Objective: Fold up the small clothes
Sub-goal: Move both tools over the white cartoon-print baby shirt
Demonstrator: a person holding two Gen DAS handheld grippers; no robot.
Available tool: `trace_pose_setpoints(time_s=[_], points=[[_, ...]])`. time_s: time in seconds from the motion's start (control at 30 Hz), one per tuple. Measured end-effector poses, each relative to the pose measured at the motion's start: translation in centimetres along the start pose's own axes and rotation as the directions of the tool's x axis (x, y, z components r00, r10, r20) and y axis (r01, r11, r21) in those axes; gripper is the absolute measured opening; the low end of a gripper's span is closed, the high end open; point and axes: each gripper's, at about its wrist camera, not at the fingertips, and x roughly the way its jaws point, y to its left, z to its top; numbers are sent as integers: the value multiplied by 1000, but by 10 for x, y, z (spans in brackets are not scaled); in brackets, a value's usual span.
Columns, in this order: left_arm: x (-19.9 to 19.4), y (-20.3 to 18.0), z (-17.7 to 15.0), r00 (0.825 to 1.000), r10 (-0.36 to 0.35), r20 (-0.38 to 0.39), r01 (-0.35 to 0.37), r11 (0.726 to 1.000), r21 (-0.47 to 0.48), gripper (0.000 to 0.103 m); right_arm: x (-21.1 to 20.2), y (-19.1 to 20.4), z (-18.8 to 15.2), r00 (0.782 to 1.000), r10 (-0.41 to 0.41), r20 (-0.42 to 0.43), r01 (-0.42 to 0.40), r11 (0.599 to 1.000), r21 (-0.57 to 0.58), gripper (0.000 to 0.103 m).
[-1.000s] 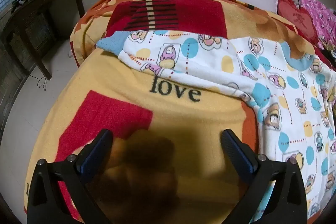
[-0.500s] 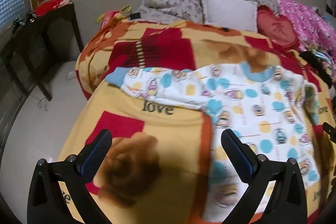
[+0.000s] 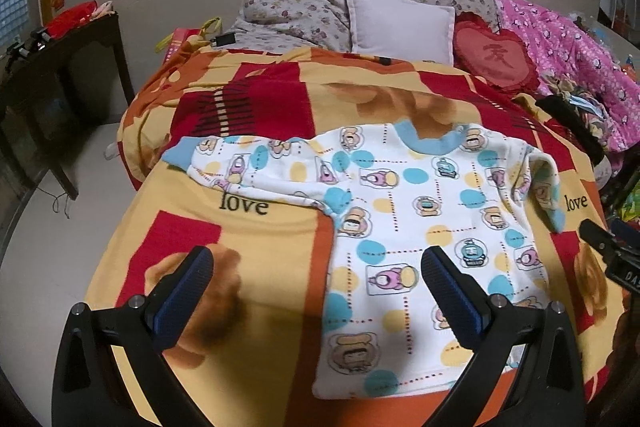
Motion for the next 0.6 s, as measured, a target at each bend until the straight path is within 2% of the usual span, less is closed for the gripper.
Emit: trace_pose_setpoints(time_s=[0.6], points=[[15, -6, -5, 999, -34, -32, 34, 999, 0, 103, 9, 31, -3, 998, 67, -19, -68, 997, -49, 103]])
